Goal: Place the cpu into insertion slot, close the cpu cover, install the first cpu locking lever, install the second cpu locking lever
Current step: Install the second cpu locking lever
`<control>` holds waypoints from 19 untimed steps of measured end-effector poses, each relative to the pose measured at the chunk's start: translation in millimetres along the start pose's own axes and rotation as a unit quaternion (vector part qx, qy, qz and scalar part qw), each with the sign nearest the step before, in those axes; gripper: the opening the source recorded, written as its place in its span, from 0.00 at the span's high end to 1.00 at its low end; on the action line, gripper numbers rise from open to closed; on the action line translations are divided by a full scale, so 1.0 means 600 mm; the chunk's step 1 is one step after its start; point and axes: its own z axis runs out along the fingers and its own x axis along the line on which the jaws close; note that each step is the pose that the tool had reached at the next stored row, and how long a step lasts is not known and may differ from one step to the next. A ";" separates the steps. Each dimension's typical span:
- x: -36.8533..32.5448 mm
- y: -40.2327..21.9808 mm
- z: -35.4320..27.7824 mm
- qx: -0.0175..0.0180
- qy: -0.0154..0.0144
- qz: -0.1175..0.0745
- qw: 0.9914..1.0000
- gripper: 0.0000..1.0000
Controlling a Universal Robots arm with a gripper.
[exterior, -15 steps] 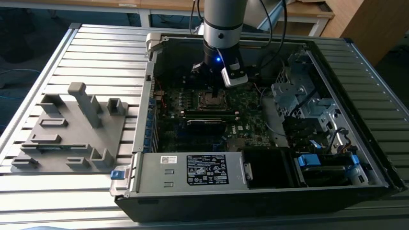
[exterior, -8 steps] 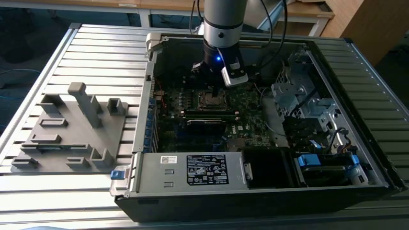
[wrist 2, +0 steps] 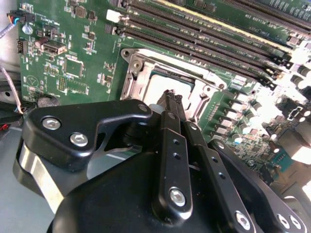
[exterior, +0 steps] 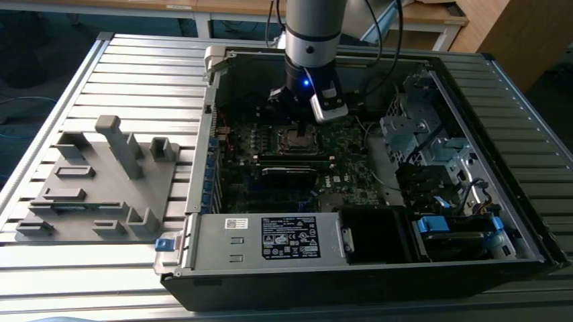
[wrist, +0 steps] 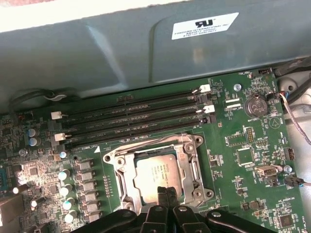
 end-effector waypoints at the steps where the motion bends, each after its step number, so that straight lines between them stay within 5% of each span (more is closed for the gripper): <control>1: 0.000 -0.002 0.000 0.000 0.000 0.000 1.000 0.90; 19: -0.004 -0.018 -0.008 -0.002 0.000 0.000 1.000 0.90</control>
